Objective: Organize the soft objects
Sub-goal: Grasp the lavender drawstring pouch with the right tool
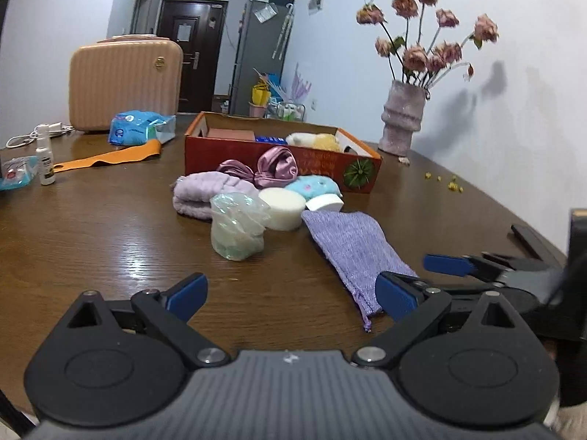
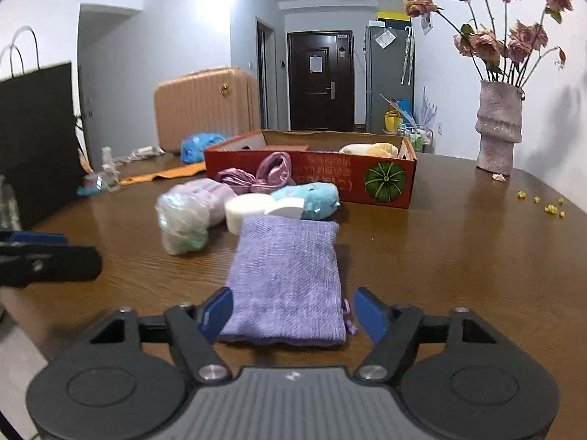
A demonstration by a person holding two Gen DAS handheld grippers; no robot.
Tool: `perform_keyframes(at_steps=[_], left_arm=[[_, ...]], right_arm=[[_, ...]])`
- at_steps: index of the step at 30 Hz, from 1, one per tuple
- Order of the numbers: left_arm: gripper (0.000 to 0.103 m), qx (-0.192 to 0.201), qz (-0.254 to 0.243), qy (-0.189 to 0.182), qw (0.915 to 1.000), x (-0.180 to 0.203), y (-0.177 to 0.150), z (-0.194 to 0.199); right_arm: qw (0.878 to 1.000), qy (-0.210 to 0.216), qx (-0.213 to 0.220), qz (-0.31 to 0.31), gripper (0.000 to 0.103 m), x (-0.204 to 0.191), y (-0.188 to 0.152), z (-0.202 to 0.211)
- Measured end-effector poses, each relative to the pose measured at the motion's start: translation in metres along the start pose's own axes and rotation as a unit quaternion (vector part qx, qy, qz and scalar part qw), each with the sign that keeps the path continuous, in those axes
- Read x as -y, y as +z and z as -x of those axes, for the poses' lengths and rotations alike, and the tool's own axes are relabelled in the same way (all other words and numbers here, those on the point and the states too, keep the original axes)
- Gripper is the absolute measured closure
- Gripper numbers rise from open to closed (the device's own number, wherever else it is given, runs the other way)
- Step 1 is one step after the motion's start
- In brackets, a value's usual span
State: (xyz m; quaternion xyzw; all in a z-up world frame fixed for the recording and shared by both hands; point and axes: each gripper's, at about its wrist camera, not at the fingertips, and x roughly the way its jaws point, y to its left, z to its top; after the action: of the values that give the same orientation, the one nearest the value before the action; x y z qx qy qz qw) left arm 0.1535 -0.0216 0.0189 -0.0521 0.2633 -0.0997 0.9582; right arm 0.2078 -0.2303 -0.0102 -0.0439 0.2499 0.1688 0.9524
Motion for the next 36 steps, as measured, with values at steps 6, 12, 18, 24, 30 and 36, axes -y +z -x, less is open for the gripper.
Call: perform_keyframes(at_steps=[6,12,18,24,30,36], left_arm=[[0.003,-0.017,0.003,-0.014,0.9998,-0.001,0.011,-0.03],[0.003,-0.031,-0.006,-0.072,0.9969,0.017,0.033,-0.072],[0.017,-0.069,0.024,-0.117,0.9905,0.027,0.047,-0.12],[0.061,-0.112,0.044,-0.148,0.9816,0.035,0.045,-0.151],[0.083,-0.137,0.052,-0.162,0.9759,0.037,0.037,-0.157],[0.091,-0.13,0.036,-0.166,0.9768,0.043,0.035,-0.148]], right_arm=[[0.996,0.04,-0.04,0.063,0.074,0.007,0.0,-0.005],[0.996,-0.043,-0.047,0.063,0.071,0.059,0.011,-0.003],[0.998,0.018,-0.007,-0.06,0.059,0.092,0.017,0.002],[0.998,-0.028,-0.035,-0.046,0.058,0.089,0.018,-0.033],[0.997,-0.049,-0.047,-0.037,0.056,0.084,0.018,-0.047],[0.998,-0.033,-0.041,-0.025,0.082,0.076,0.015,-0.041]])
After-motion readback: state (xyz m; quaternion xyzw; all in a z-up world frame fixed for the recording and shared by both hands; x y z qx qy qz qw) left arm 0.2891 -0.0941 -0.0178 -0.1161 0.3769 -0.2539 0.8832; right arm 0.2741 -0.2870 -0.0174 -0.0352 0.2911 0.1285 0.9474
